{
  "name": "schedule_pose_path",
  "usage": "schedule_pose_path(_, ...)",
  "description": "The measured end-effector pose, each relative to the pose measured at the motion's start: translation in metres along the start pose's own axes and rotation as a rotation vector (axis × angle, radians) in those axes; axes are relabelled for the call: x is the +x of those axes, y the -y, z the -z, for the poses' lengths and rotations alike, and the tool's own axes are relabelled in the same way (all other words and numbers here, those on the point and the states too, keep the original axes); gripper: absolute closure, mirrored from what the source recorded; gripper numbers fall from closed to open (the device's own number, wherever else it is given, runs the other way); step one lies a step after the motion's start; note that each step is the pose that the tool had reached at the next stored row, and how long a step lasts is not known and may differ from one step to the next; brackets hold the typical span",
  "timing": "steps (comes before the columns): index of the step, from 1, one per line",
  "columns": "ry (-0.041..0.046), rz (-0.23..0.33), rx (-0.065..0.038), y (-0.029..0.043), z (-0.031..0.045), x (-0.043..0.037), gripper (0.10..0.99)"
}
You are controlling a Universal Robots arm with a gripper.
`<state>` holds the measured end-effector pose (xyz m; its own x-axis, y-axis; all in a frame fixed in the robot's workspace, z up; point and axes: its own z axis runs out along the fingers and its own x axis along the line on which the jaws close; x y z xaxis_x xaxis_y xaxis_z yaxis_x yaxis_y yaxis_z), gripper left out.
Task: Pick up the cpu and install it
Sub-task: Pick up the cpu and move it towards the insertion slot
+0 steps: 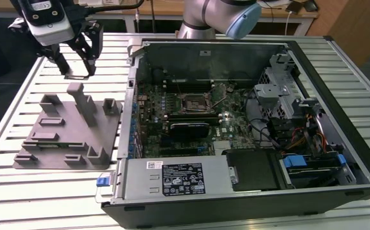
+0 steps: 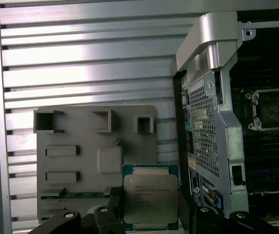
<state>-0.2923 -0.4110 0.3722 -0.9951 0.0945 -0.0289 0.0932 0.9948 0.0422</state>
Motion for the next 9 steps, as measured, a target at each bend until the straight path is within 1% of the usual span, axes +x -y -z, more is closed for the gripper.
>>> schedule_pose_path(9, 0.0000, 0.000, 0.000, -0.0018, -0.0006, -0.0195, 0.545)
